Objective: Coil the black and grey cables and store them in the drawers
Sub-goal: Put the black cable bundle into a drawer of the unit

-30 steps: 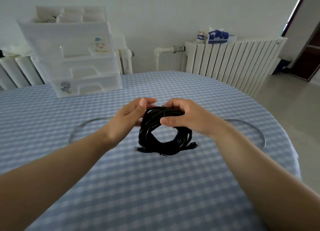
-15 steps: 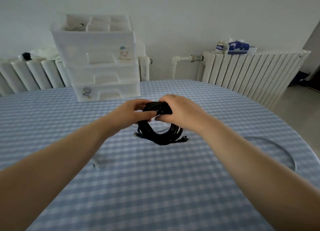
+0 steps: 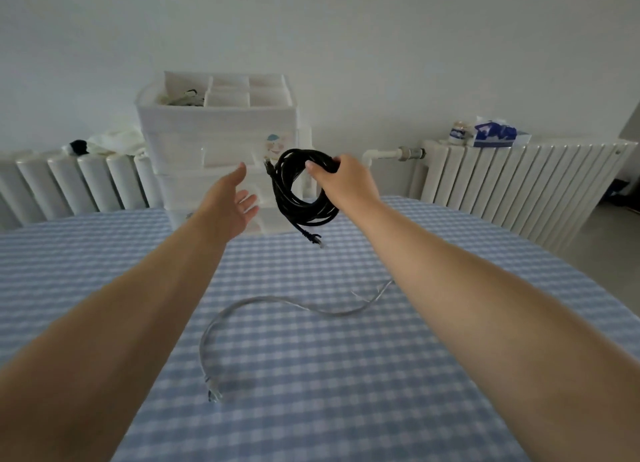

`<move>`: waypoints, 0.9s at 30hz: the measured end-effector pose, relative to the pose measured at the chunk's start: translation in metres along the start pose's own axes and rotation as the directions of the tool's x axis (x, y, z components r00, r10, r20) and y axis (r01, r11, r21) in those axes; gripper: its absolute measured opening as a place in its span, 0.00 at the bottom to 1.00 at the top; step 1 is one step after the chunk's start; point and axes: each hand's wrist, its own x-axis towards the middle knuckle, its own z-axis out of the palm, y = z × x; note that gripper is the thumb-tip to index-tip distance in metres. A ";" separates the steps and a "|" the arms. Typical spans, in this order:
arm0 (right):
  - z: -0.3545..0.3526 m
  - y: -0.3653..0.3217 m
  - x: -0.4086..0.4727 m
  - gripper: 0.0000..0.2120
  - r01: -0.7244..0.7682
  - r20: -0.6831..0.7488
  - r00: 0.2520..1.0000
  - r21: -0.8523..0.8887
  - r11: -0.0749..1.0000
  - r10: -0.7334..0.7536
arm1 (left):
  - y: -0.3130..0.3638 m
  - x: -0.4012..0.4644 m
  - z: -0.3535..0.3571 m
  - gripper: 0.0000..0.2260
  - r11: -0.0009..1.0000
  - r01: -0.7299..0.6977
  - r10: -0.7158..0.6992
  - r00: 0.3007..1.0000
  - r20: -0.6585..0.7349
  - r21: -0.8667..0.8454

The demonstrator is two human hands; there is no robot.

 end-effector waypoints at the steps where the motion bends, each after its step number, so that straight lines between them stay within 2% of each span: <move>1: 0.002 -0.003 0.004 0.22 -0.014 -0.003 1.000 0.003 1.000 0.014 | 0.004 0.005 0.003 0.29 0.999 0.010 -0.011 1.000 -0.022 -0.043; 6: 0.008 0.002 0.011 0.21 -0.018 -0.003 1.000 0.025 1.000 0.018 | 0.013 0.029 0.008 0.31 0.982 0.046 -0.090 0.967 -0.240 -0.183; 10: 0.005 0.013 0.012 0.18 -0.014 -0.019 1.000 0.017 1.000 0.014 | 0.008 0.041 0.008 0.35 0.989 0.014 -0.061 0.941 -0.333 -0.144; 14: 0.001 0.020 0.013 0.20 -0.021 -0.049 0.999 0.023 1.000 0.022 | 0.003 0.038 0.017 0.44 0.986 -0.029 -0.028 0.944 -0.328 -0.167; 19: -0.002 0.019 0.016 0.23 -0.022 -0.071 0.997 0.060 0.998 0.026 | -0.002 0.034 0.021 0.46 0.976 -0.041 -0.022 0.957 -0.291 -0.212; 23: -0.003 0.017 0.020 0.21 -0.059 -0.066 0.996 0.121 0.991 0.068 | -0.013 0.031 0.030 0.42 0.970 -0.017 -0.041 0.972 -0.232 -0.242; 27: -0.004 0.016 0.020 0.21 -0.073 -0.158 0.984 0.105 0.992 0.089 | -0.029 0.025 0.047 0.38 0.952 0.054 -0.102 0.984 -0.146 -0.301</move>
